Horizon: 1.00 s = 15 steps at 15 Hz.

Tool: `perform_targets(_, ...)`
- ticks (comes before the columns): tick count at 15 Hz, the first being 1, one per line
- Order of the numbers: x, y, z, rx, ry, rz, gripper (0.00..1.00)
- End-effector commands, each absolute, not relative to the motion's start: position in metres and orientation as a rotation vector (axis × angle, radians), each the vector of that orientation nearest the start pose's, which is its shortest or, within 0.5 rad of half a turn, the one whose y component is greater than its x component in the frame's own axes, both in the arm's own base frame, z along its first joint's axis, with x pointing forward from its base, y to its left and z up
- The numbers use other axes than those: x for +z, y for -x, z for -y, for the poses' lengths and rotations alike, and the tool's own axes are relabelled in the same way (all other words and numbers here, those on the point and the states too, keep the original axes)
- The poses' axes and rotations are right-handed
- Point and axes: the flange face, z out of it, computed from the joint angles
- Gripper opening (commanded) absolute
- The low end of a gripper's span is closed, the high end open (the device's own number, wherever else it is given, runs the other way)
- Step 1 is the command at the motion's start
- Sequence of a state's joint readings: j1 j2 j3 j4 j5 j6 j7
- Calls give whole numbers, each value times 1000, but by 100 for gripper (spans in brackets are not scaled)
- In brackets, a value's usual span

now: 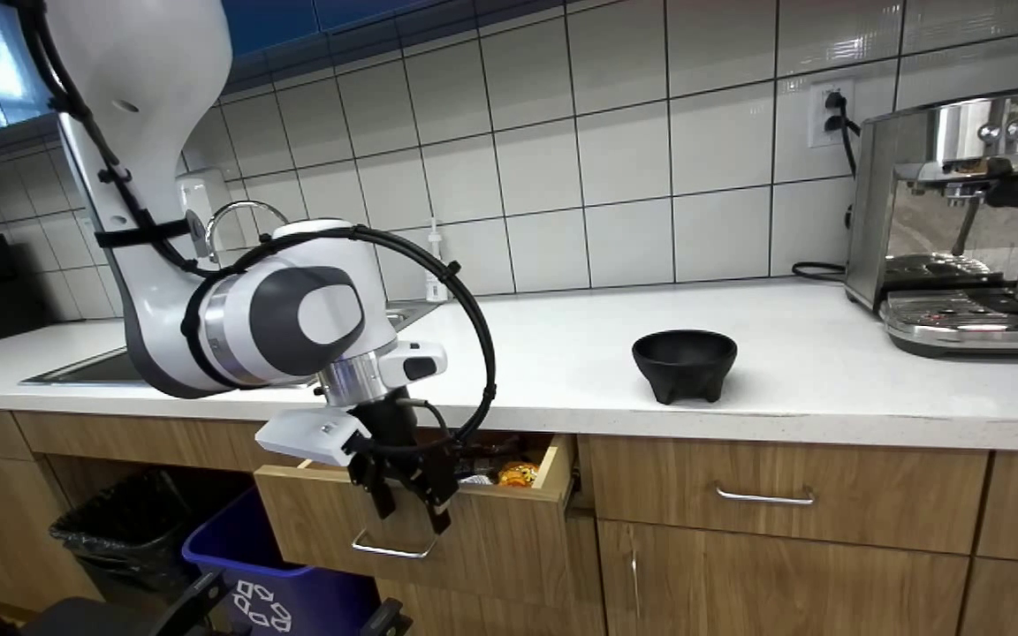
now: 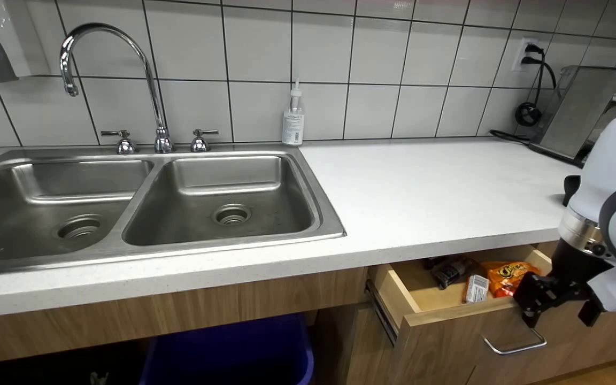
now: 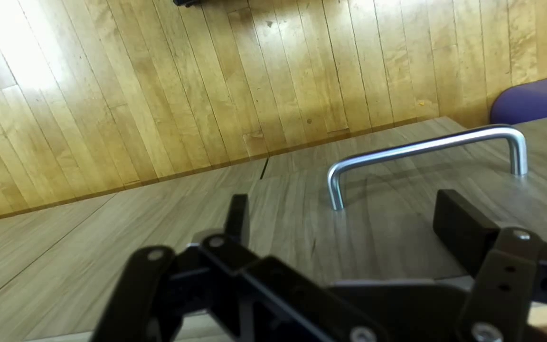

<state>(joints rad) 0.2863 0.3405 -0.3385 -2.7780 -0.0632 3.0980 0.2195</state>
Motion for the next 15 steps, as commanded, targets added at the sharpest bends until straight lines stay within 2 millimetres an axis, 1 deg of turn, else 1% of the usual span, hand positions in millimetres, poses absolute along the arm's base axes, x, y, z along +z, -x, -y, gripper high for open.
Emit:
perform_targets(1,125,-381,35,-75,3237,-363,100)
perform_targets(6,129,-400,37,-91,3235,-384,100)
perform_targets(15,131,-456,31,-106,3238,-421,100)
